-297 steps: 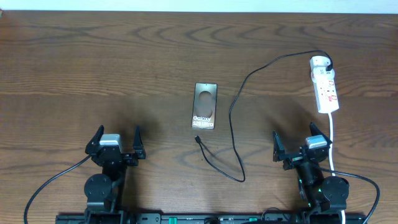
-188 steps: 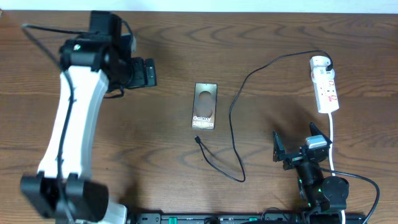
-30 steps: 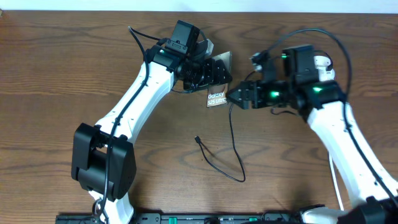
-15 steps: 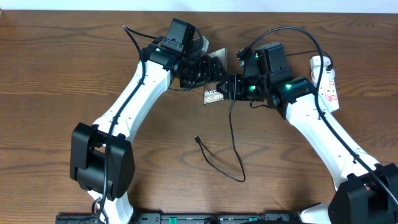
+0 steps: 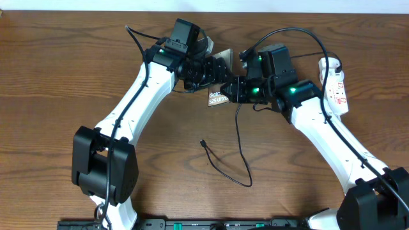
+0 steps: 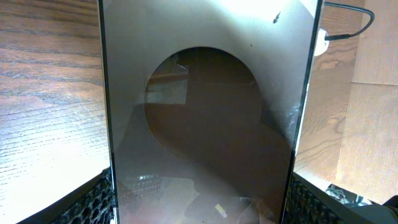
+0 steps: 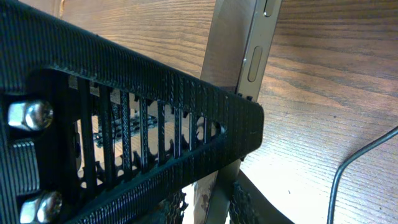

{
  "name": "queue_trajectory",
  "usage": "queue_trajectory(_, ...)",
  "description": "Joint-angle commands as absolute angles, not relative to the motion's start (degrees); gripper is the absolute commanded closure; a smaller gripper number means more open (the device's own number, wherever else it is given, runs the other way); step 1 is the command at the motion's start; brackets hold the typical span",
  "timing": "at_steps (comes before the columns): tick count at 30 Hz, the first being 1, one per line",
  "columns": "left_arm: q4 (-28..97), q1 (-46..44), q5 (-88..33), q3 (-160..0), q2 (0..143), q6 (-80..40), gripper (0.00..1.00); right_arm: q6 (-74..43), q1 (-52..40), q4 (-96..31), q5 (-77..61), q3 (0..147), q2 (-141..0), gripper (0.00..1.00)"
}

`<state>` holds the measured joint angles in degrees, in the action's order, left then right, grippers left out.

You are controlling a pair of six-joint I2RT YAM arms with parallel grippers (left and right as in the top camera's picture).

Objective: Plug charger to phone and switch on socket

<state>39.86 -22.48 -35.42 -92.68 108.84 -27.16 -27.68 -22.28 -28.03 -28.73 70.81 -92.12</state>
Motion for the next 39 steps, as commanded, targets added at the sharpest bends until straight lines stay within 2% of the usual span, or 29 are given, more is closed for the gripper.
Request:
queue_trajectory(1,40.2,-23.9,-38.7,-92.9,106.8,-25.6,0.30,-28.3,-23.4,-26.5,-28.7,71.9,-92.2,0.77)
queue_trajectory(4,40.2,-23.9,-40.2,-92.9,106.8,-25.6,0.30,-28.3,-23.4,-26.5,-28.6,71.9,-92.2,0.84)
queue_trajectory(8,40.2,-23.9,-40.4,-92.9,106.8,-25.5,0.30,-28.3,-23.4,-26.1,-28.6,71.9,-92.2,0.85)
queue_trajectory(12,40.2,-23.9,-40.3,-92.9,106.8,-25.5,0.23,-28.3,-23.3,-26.2,-28.6,71.9,-92.2,0.98)
queue_trajectory(14,40.2,-23.9,-40.3,-92.9,106.8,-25.6,0.21,-28.3,-23.1,-26.2,-28.6,71.9,-92.2,0.99)
queue_trajectory(17,40.6,-23.8,-40.3,-92.9,106.8,-25.6,0.11,-28.3,-22.4,-26.3,-30.5,71.9,-92.2,0.99)
queue_trajectory(22,39.9,-22.6,-41.2,-92.9,106.8,-25.6,0.11,-25.5,-20.4,-25.4,-37.1,71.9,-92.1,0.99)
queue_trajectory(25,37.0,-20.8,-48.1,-92.9,106.8,-25.6,0.11,-24.6,-18.3,-23.8,-43.5,71.9,-92.1,0.99)
queue_trajectory(31,24.1,-17.5,-69.4,-92.9,106.8,-25.6,0.11,-25.2,-13.3,-17.3,-56.5,71.9,-92.1,0.99)
queue_trajectory(35,13.2,-16.9,-81.2,-92.9,106.8,-25.6,0.17,-26.3,-11.4,-15.7,-57.6,71.9,-92.1,0.99)
queue_trajectory(39,8.4,-17.1,-83.8,-92.9,106.7,-26.1,0.28,-26.3,-11.2,-13.9,-58.7,71.9,-92.2,0.99)
